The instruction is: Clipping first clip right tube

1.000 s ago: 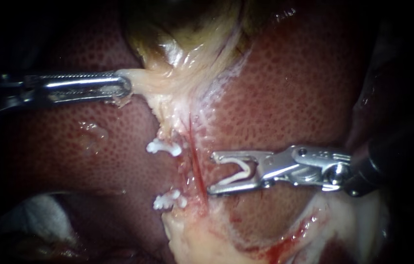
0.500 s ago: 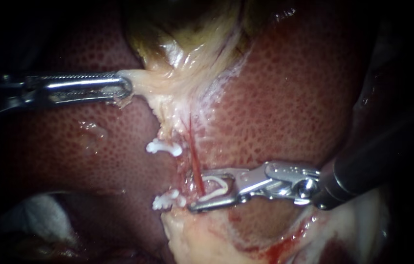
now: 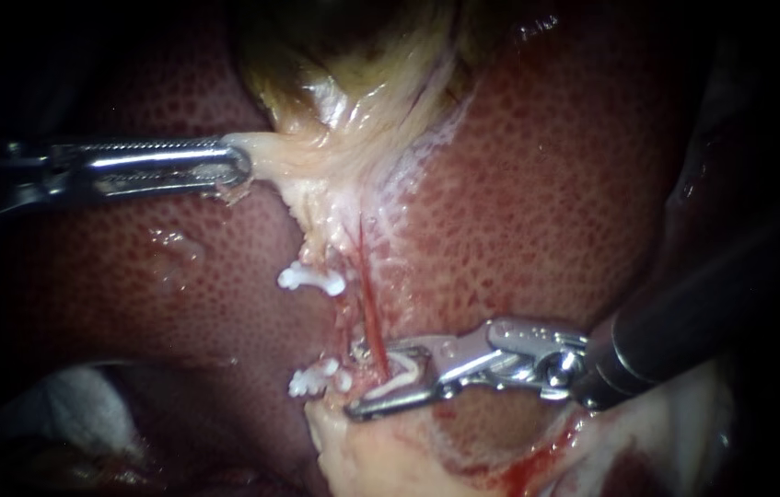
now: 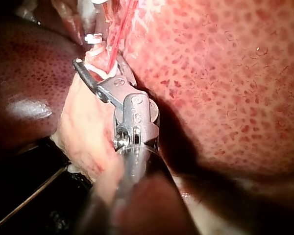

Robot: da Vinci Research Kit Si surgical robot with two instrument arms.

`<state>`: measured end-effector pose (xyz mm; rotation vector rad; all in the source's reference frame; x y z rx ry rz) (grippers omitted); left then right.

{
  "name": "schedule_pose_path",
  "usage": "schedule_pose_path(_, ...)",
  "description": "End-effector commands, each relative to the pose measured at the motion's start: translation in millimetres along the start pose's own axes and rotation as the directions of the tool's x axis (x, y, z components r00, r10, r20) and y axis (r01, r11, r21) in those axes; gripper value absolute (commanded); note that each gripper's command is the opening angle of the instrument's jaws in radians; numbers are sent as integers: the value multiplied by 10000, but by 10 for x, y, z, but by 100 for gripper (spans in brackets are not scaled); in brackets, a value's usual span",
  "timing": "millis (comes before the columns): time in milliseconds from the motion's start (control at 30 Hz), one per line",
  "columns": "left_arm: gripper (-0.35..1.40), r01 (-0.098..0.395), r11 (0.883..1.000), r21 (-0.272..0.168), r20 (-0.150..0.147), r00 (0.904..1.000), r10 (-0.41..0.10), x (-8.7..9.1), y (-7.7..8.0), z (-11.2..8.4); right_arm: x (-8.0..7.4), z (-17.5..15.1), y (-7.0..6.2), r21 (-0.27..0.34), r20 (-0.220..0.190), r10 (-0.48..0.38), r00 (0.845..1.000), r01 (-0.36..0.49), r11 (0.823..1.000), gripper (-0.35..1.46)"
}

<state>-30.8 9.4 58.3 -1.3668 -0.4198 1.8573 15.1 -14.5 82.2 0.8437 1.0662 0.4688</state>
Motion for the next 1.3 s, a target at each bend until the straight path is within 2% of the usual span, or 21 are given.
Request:
schedule_pose_path(33, -35, 0, 10000, 0, 0, 10000, 0, 0, 0, 0, 0, -2, -1, 41, 22, 58, 10000, -58, 10000, 34)
schedule_pose_path(300, -35, -2, 10000, -1, 0, 10000, 2, 0, -1, 0, -3, -8, -2, 96, 32, 770, 9970, -770, 9970, -4)
schedule_pose_path(367, -35, -2, 10000, -1, 0, 10000, 2, 0, -1, 0, -3, -10, -2, 103, 34, 770, 9970, -770, 9970, -16)
schedule_pose_path(433, -35, -2, 10000, 0, 0, 10000, 2, 0, -1, 0, -3, -12, -2, 114, 39, 769, 9970, -769, 9970, -35)
schedule_pose_path(633, -35, -2, 10000, -1, 0, 10000, 2, 0, -1, 0, -3, -17, -2, 84, 36, 1426, 9898, -1426, 9897, -35)
schedule_pose_path(733, -35, -2, 10000, 0, 0, 10000, 2, 0, -1, 0, -3, -20, -4, 6, 188, 1616, 9867, -1616, 9869, -35)
schedule_pose_path(833, -35, -2, 10000, -1, 0, 10000, 2, -1, -1, 0, -4, -22, -4, -58, 323, 1619, 9863, -1618, 9868, -35)
schedule_pose_path(1100, -35, -4, 10000, -2, 0, 10000, 4, -1, -3, 1, -6, -22, -5, -84, 309, 1723, 9846, -1722, 9850, -35)
schedule_pose_path(1300, -35, -4, 10000, -1, 0, 10000, 4, -1, -3, 1, -8, -21, -4, -47, 332, 2349, 9715, -2349, 9720, -35)
